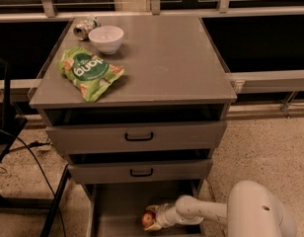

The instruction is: Pick apple from bottom drawer and place on counter

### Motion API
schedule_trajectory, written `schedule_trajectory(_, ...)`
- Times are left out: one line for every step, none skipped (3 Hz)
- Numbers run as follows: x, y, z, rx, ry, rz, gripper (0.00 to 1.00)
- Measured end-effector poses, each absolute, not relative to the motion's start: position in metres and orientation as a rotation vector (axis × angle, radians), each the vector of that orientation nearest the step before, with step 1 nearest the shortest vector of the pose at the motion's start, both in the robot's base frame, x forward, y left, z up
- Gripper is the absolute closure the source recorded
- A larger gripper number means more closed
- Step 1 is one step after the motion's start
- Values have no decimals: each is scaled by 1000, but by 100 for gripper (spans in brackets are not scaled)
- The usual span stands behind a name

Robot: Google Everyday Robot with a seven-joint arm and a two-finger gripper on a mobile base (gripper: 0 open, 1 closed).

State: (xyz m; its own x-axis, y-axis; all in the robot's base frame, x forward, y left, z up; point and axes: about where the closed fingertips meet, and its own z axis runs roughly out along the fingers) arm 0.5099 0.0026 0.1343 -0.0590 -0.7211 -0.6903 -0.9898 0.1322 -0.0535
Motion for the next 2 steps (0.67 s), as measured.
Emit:
schedule_trajectory(510, 3, 134, -1645, 1839, 603, 100)
schedule_trajectory(510, 3, 134, -1645, 1839, 603, 100)
